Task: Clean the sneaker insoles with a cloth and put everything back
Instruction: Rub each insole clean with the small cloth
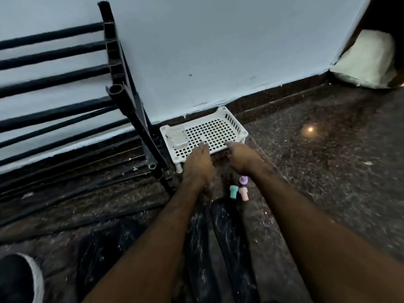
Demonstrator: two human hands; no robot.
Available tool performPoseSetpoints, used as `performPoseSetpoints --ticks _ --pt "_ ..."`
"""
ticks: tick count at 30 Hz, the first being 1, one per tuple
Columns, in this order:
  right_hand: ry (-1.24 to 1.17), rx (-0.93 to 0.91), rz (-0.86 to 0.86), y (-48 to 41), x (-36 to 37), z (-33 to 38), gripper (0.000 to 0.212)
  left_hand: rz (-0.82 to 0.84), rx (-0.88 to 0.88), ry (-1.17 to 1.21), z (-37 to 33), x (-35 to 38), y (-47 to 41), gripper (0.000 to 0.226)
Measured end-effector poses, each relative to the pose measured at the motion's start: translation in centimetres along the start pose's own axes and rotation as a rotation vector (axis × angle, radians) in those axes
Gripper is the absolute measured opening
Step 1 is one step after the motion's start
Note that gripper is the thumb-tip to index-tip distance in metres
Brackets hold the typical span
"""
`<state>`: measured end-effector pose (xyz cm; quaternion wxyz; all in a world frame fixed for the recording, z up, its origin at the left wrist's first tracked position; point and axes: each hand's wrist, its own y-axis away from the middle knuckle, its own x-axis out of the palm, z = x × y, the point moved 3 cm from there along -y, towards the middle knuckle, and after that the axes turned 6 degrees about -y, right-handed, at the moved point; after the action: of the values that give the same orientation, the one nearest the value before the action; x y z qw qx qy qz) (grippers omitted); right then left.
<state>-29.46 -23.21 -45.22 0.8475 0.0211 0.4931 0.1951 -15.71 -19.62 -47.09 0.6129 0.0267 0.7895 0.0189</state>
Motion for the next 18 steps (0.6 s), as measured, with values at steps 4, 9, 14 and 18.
performPoseSetpoints --ticks 4,9,14,18 --pt "0.137 -0.052 0.108 -4.8 3.2 0.3 0.067 0.068 -0.079 -0.101 1.1 2.2 -1.6 0.072" --pt "0.209 -0.04 0.153 -5.1 4.5 -0.4 0.062 0.074 -0.073 -0.246 1.7 3.4 -1.1 0.063" --pt "0.232 -0.006 0.08 -3.1 3.6 -1.0 0.038 0.095 -0.049 -0.272 0.1 3.5 0.3 0.048" --pt "0.167 -0.01 -0.075 -2.3 2.8 0.0 0.036 0.062 -0.01 -0.277 -1.0 4.0 1.3 0.052"
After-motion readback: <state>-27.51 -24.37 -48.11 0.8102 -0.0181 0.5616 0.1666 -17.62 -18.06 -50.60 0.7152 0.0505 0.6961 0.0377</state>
